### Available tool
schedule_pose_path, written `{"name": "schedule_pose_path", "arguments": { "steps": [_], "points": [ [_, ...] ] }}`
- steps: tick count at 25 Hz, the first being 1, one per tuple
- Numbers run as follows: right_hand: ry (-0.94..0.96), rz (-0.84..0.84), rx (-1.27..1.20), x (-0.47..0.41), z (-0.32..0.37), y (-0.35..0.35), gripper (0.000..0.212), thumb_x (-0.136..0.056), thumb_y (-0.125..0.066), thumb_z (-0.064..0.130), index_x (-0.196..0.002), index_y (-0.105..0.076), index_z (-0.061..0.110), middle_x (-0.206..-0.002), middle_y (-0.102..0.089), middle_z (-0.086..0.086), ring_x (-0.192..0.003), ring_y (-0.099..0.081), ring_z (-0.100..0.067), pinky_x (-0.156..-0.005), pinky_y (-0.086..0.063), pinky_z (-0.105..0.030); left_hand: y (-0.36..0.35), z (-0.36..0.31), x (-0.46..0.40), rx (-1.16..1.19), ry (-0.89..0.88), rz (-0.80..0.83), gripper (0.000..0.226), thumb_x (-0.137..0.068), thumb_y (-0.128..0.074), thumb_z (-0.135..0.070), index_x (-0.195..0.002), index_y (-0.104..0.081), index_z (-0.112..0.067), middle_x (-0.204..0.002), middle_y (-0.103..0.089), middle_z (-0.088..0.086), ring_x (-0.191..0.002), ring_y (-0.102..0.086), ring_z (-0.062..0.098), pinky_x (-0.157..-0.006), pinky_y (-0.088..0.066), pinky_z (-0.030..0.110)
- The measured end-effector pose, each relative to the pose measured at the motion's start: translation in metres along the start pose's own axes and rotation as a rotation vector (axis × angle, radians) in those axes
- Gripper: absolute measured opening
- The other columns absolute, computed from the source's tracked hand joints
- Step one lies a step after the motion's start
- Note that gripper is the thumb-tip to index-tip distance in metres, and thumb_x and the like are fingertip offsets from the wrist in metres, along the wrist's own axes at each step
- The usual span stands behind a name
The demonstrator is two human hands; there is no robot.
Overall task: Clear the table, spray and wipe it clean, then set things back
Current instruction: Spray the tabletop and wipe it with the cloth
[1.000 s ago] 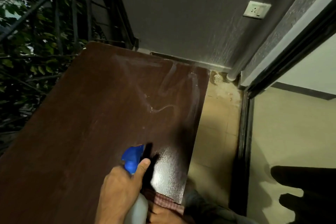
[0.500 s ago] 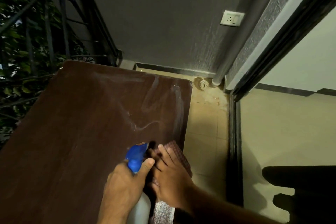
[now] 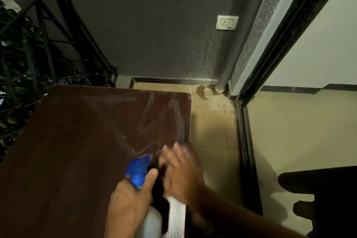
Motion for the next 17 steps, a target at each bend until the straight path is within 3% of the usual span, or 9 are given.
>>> {"name": "schedule_pose_path", "arguments": {
  "steps": [2, 5, 9, 11, 13, 17],
  "points": [
    [-0.189, 0.241, -0.131, -0.039, -0.025, 0.014, 0.067, -0.093, -0.039, 0.050, -0.154, -0.036, 0.023, -0.162, -0.032, -0.010, -0.150, -0.020, -0.040, -0.120, -0.004, -0.052, 0.006, -0.002, -0.002, 0.042, -0.019, -0.043, 0.062, -0.081, -0.061, -0.064, -0.081, -0.069, -0.003, -0.077, -0.074, 0.010, -0.083, -0.069, 0.031, -0.073, -0.049, 0.036],
    [-0.183, 0.344, -0.049, -0.062, -0.038, 0.023, 0.071, -0.098, -0.034, 0.055, -0.159, -0.020, 0.022, -0.166, -0.018, -0.011, -0.152, -0.007, -0.040, -0.120, 0.003, -0.054, 0.012, -0.003, -0.005, 0.085, -0.004, -0.073, 0.059, -0.081, -0.060, -0.064, -0.081, -0.069, -0.006, -0.077, -0.073, 0.009, -0.082, -0.068, 0.030, -0.071, -0.047, 0.035],
    [-0.032, 0.445, -0.082, -0.003, 0.001, 0.028, 0.069, -0.084, -0.048, 0.054, -0.146, -0.049, 0.023, -0.159, -0.036, -0.010, -0.147, -0.029, -0.042, -0.118, -0.023, -0.059, 0.015, -0.002, -0.007, 0.067, 0.042, -0.077, 0.059, -0.082, -0.061, -0.062, -0.079, -0.071, -0.005, -0.077, -0.073, 0.010, -0.084, -0.067, 0.032, -0.072, -0.046, 0.035],
    [0.094, 0.497, -0.096, 0.034, 0.023, 0.032, 0.067, -0.076, -0.053, 0.058, -0.136, -0.057, 0.028, -0.155, -0.045, -0.005, -0.142, -0.040, -0.038, -0.116, -0.021, -0.055, 0.017, -0.001, -0.005, 0.056, 0.059, -0.055, 0.061, -0.081, -0.060, -0.065, -0.079, -0.072, -0.005, -0.079, -0.074, 0.009, -0.084, -0.067, 0.032, -0.074, -0.048, 0.036],
    [0.119, 0.527, -0.067, 0.050, 0.031, 0.036, 0.069, -0.073, -0.054, 0.064, -0.135, -0.059, 0.033, -0.152, -0.049, 0.000, -0.139, -0.046, -0.033, -0.113, -0.023, -0.050, 0.019, 0.004, -0.002, 0.060, 0.071, -0.051, 0.064, -0.079, -0.059, -0.068, -0.085, -0.071, -0.006, -0.083, -0.074, 0.008, -0.086, -0.067, 0.030, -0.072, -0.047, 0.036],
    [0.066, 0.569, -0.125, 0.052, 0.036, 0.045, 0.072, -0.074, -0.054, 0.064, -0.140, -0.054, 0.036, -0.155, -0.046, 0.003, -0.142, -0.042, -0.029, -0.112, -0.024, -0.046, 0.026, 0.014, 0.011, 0.049, 0.036, -0.061, 0.064, -0.077, -0.060, -0.068, -0.091, -0.070, -0.006, -0.085, -0.075, 0.008, -0.089, -0.067, 0.032, -0.071, -0.045, 0.035]
  ]
}}
Point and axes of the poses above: each hand's wrist, its own x-axis away from the middle knuckle, its own y-axis out of the back of the hand, z = x × y, the point moved 1 cm from there along -x, towards the middle knuckle
